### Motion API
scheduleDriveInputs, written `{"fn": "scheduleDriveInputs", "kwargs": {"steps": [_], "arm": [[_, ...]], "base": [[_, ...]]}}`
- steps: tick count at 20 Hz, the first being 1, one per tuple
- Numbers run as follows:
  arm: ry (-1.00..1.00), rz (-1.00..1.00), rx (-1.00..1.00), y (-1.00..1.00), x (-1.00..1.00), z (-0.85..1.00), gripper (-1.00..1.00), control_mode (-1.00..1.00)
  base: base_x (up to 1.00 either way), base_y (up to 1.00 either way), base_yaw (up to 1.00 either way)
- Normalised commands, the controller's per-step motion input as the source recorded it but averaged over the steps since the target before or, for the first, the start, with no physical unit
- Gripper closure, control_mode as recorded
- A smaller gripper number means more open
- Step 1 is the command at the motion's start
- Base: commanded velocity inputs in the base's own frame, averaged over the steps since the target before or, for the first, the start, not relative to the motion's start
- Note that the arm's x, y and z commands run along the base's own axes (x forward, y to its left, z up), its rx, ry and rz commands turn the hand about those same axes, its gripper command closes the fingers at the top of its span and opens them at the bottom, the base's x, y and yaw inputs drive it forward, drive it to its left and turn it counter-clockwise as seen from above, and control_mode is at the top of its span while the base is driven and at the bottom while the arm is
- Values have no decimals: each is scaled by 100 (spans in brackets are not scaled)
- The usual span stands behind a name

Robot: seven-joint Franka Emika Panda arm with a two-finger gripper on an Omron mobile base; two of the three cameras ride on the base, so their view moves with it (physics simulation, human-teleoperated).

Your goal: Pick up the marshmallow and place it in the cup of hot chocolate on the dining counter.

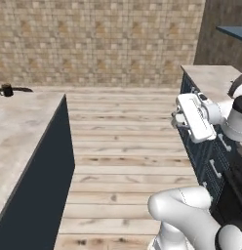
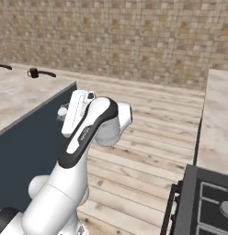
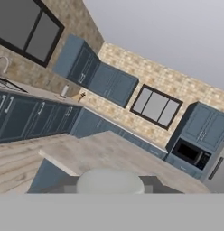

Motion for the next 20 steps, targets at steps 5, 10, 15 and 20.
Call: {"fn": "scheduleDriveInputs", "kwargs": {"steps": [5, 10, 15, 20], "arm": [[0, 0, 0, 0, 0, 0, 100, 100], [0, 0, 0, 0, 0, 0, 100, 100], [0, 0, 0, 0, 0, 0, 100, 100], [0, 0, 0, 0, 0, 0, 100, 100]], "base": [[100, 53, 1], [100, 16, 0], [100, -31, 5], [100, -24, 12]]}}
